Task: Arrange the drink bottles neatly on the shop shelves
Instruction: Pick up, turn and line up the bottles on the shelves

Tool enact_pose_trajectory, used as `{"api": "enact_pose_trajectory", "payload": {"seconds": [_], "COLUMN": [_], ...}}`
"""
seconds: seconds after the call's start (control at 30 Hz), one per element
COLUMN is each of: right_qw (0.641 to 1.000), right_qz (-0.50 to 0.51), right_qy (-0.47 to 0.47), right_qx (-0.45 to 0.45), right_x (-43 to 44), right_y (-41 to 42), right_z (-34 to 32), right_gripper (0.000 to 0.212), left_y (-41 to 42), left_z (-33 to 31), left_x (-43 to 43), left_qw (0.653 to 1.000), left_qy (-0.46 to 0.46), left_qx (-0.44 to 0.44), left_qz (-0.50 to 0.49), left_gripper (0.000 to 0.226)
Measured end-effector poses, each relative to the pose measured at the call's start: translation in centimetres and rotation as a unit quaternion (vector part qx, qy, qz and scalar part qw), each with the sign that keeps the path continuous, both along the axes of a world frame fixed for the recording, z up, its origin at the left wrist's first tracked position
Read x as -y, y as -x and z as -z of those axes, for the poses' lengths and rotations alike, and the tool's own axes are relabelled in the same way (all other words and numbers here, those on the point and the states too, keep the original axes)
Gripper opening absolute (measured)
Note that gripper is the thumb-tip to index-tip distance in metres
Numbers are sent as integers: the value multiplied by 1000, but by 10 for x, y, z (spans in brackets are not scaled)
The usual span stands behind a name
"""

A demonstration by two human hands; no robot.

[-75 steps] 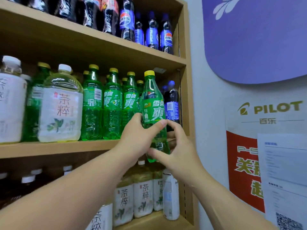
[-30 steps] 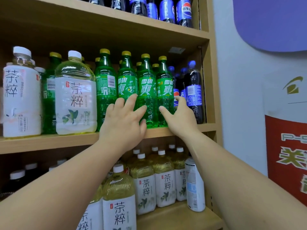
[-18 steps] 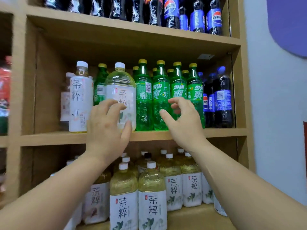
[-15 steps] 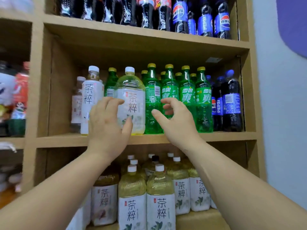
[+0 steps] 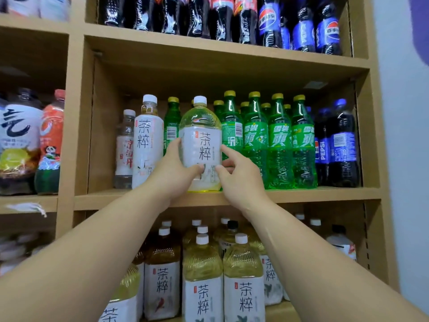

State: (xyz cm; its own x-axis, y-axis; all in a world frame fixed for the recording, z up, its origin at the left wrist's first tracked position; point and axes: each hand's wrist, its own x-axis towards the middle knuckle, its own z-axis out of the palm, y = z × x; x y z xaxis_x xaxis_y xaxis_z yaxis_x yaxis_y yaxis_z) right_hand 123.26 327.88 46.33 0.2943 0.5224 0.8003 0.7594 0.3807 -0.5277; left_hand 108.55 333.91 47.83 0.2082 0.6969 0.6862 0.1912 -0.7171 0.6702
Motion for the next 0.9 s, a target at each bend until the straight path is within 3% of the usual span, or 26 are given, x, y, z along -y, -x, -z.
{"api": "enact_pose_trajectory", "payload": {"seconds": [0.27,0.43,0.7,0.9], "right_qw": [999,992,982,987], "right_qz": [-33,-90,-111,-140], "right_qy": [-42,-78,-150,-78], "right_qx": [-2,-30,10,-12], "right_x": [-3,11,85,146], "right_y": [1,5,-4,-51], "right_z": [10,9,5,24], "right_gripper": [52,62,71,77], "left_y": [11,19,19,-20], "left_z": [3,11,21,44], "left_x": [-7,13,74,112], "left_qw": [996,994,975,969], "left_qy": [24,-54,-168,-170], "left_qx": [39,37,73,58], "left_qz": [81,92,123,172], "left_gripper": [100,86,89,94]}}
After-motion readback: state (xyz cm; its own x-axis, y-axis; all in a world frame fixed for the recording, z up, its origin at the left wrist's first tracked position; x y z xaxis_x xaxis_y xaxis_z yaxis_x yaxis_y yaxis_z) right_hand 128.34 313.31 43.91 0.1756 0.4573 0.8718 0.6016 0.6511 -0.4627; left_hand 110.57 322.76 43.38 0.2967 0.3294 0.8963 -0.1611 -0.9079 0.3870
